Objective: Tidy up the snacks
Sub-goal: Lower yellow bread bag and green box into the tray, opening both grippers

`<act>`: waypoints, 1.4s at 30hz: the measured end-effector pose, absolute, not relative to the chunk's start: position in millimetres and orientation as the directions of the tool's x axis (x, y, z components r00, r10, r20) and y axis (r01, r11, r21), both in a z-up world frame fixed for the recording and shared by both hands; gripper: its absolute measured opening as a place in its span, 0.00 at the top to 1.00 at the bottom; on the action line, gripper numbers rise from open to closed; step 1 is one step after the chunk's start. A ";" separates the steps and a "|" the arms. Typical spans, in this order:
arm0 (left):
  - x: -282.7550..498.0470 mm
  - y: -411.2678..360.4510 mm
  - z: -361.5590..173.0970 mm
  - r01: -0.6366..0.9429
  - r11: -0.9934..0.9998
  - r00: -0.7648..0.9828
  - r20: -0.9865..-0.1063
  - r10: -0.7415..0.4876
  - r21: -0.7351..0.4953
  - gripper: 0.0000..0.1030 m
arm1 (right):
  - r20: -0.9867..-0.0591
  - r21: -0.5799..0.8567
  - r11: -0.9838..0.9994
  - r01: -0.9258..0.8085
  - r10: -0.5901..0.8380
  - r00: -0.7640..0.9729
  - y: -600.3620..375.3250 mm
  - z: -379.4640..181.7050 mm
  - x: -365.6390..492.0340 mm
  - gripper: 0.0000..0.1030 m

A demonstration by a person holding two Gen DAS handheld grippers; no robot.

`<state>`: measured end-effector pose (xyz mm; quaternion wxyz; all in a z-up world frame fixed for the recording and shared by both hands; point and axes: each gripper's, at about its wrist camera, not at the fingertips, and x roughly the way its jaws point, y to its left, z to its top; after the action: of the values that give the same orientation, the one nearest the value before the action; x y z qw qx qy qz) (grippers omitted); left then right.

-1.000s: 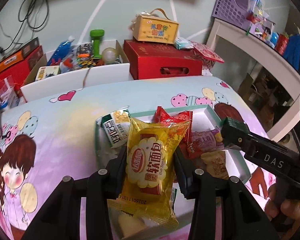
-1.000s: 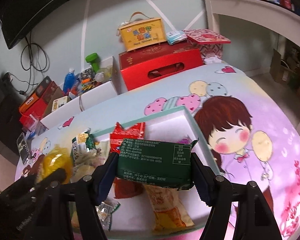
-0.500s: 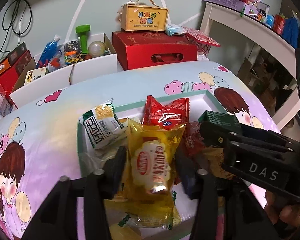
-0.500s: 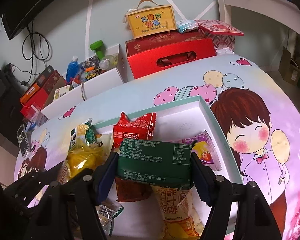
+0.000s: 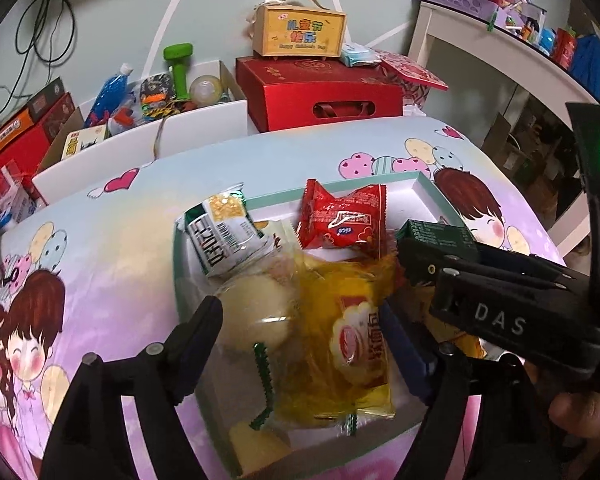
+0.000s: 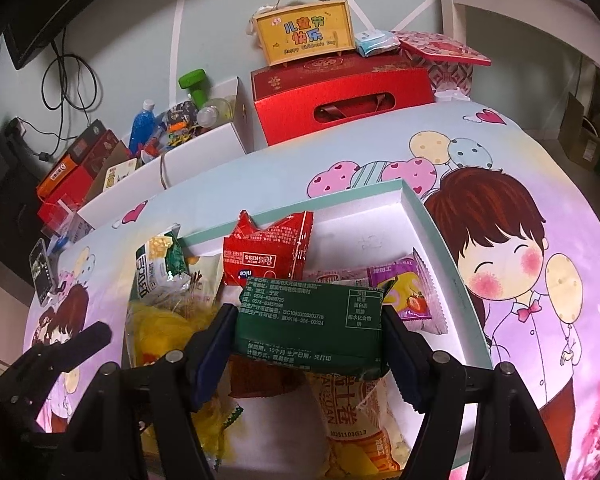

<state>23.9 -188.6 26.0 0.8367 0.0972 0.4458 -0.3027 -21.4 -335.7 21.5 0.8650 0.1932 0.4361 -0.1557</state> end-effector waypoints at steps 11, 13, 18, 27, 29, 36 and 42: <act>32.6 -145.7 39.2 0.491 0.855 0.470 -0.775 -0.422 -0.168 0.16 | -0.817 0.179 0.885 0.429 -0.109 0.566 -330.5 23.2 -24.5 0.11; 35.2 -137.6 39.6 0.457 0.871 0.490 -0.767 -0.414 -0.179 0.11 | -0.814 0.176 0.885 0.431 -0.116 0.570 -329.7 24.0 -25.9 0.00; 41.7 -119.8 28.6 0.367 0.911 0.505 -0.783 -0.364 -0.187 0.06 | -0.804 0.170 0.895 0.413 -0.116 0.583 -322.1 27.5 -30.3 0.00; 27.4 -82.0 12.3 0.247 0.963 0.515 -0.827 -0.225 -0.108 0.06 | -0.800 0.181 0.892 0.413 -0.111 0.589 -296.6 30.5 -47.6 0.00; 20.6 -73.6 6.4 0.211 0.975 0.515 -0.841 -0.166 -0.063 0.06 | -0.800 0.176 0.894 0.412 -0.114 0.589 -288.7 29.1 -54.4 0.00; -4.2 -43.6 -10.2 0.122 0.992 0.474 -0.878 -0.065 -0.007 0.06 | -0.788 0.145 0.902 0.406 -0.143 0.599 -255.0 23.4 -82.7 0.00; -13.8 -37.3 -13.3 0.116 0.992 0.463 -0.886 -0.013 0.046 0.06 | -0.781 0.100 0.914 0.393 -0.173 0.600 -236.3 20.3 -96.3 0.00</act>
<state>-13.8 -37.3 -13.3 0.8539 0.0498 0.5167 -0.0378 -96.3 -236.3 20.3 0.8845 0.1320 0.4178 -0.1601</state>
